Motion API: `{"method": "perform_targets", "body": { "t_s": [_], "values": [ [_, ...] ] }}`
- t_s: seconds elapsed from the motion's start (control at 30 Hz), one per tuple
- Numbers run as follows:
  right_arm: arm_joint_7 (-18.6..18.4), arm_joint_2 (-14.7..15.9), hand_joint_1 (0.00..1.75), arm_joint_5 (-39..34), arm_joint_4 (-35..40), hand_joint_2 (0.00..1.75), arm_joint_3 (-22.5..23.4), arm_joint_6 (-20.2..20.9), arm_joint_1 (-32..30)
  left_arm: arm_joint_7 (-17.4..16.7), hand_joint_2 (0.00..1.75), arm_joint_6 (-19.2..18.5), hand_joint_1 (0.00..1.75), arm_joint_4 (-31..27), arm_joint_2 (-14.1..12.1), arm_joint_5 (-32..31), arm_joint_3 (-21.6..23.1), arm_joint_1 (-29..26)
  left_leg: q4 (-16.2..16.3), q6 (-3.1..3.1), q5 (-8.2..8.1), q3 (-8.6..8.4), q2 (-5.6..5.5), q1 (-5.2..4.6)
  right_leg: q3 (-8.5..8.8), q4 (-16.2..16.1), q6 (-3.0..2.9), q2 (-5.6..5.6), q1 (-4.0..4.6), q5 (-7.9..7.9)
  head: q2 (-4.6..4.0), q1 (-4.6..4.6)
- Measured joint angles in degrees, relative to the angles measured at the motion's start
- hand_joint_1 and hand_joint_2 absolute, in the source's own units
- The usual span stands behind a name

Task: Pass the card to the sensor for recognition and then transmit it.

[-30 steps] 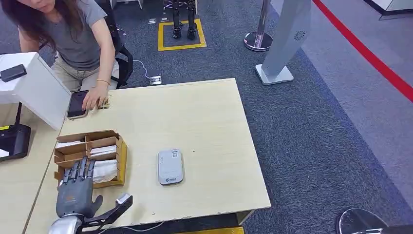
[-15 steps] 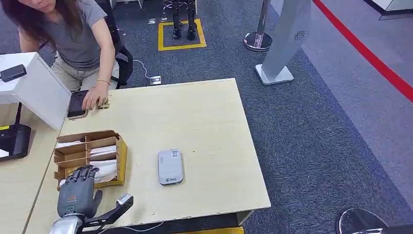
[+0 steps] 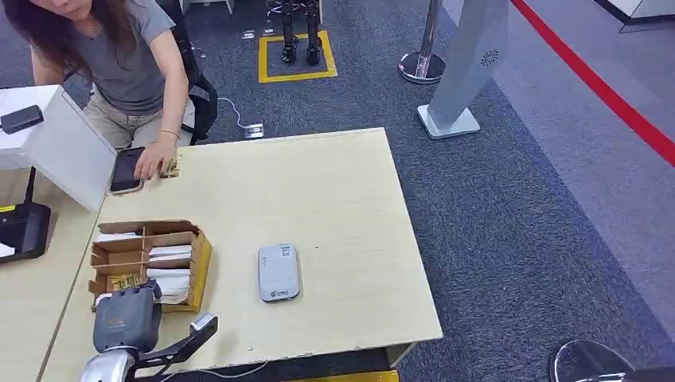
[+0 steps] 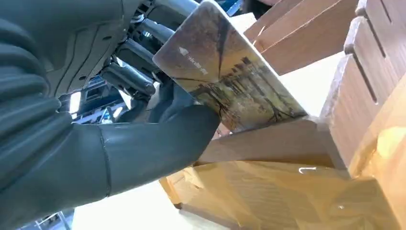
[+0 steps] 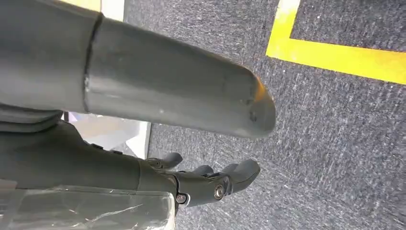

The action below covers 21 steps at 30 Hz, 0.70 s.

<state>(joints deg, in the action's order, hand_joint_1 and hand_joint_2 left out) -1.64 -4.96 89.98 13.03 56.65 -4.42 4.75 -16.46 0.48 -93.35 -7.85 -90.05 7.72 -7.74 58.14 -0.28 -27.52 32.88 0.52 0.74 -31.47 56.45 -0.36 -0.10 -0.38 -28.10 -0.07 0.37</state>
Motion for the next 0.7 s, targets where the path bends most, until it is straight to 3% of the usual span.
{"method": "perform_targets", "body": {
  "t_s": [0.43, 0.6, 0.7],
  "values": [
    [0.0, 0.0, 0.0, 0.0, 0.0, 0.0, 0.0, 0.0, 0.0, -1.3, 1.75, 0.8, 1.71, 0.7, -0.1, 0.0, 1.4, 0.5, 0.0, 0.0, 0.0, 0.0, 0.0, 0.0, 0.0, 0.0, 0.0, 0.0, 0.0, 0.0, 0.0, 0.0],
    [-0.2, -0.1, 0.0, 0.0, 0.0, 0.0, 0.0, -0.1, 0.0, -9.3, 1.75, 1.0, 1.75, 0.7, -3.1, 0.0, 5.6, 1.9, 0.0, 0.0, 0.0, -0.01, 0.0, 0.01, -0.01, 0.0, 0.0, 0.0, 0.0, 0.0, 0.0, -0.02],
    [-0.1, -0.1, 0.0, 0.0, 0.0, 0.0, 0.0, 0.0, 0.0, -17.0, 1.75, 1.0, 1.75, 0.4, -6.2, 0.0, 10.6, 3.8, 0.0, -0.02, 0.02, -0.01, -0.01, 0.02, -0.01, 0.0, 0.0, -0.01, 0.0, 0.0, 0.0, 0.0]
  ]
}}
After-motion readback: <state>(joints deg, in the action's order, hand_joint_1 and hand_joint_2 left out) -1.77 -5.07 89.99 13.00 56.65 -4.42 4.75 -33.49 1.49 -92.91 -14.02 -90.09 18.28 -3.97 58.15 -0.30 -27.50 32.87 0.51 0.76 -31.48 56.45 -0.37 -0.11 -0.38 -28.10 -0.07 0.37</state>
